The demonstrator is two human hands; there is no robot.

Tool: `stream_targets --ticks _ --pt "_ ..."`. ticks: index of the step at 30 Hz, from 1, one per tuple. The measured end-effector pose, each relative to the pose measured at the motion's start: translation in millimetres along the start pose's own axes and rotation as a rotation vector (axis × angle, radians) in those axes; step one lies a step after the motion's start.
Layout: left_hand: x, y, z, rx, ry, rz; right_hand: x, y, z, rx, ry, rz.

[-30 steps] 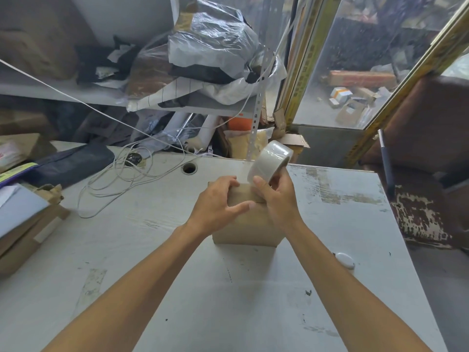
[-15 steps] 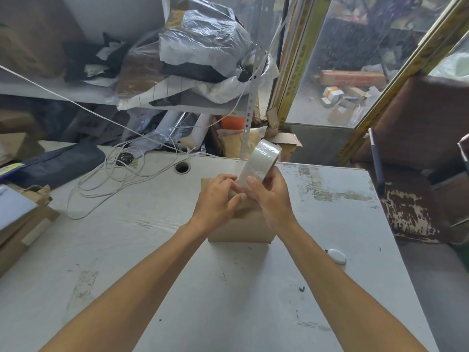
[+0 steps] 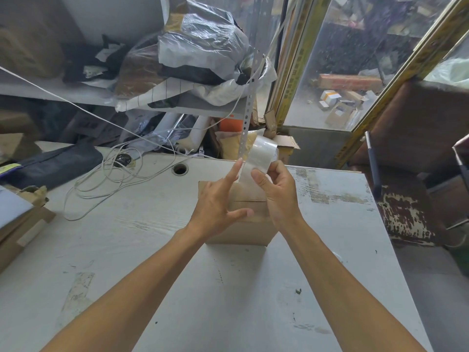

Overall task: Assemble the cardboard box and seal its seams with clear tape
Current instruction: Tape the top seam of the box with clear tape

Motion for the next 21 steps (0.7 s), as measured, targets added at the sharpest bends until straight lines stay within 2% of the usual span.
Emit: stream_targets --ticks 5,7,13,18,21 --pt "-4.1 2.7 -0.5 0.016 -0.021 0.021 -2.2 0.8 -4.2 -0.05 -0.05 0.013" --pt "-3.9 4.4 -0.1 0.06 -0.026 0.022 -4.1 2.2 -10.3 -0.087 -0.21 0.035" --pt "-6.7 4.5 4.5 0.155 -0.041 -0.016 -2.6 3.0 -31.6 -0.058 -0.682 -0.082" --pt "-10.9 5.4 4.1 0.169 -0.088 -0.022 -1.5 1.6 -34.1 0.14 -0.618 -0.103" --pt "-14.1 7.1 3.2 0.139 -0.075 -0.031 5.3 1.3 -35.9 0.143 -0.583 -0.059"
Point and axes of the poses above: each hand's wrist, its own y-axis towards the middle knuckle, its own z-axis out of the palm, x = y × z, the point moved 4 cm from there along y, towards the middle knuckle, and after that the axes turned 11 degrees about x, right-handed, at the moved point
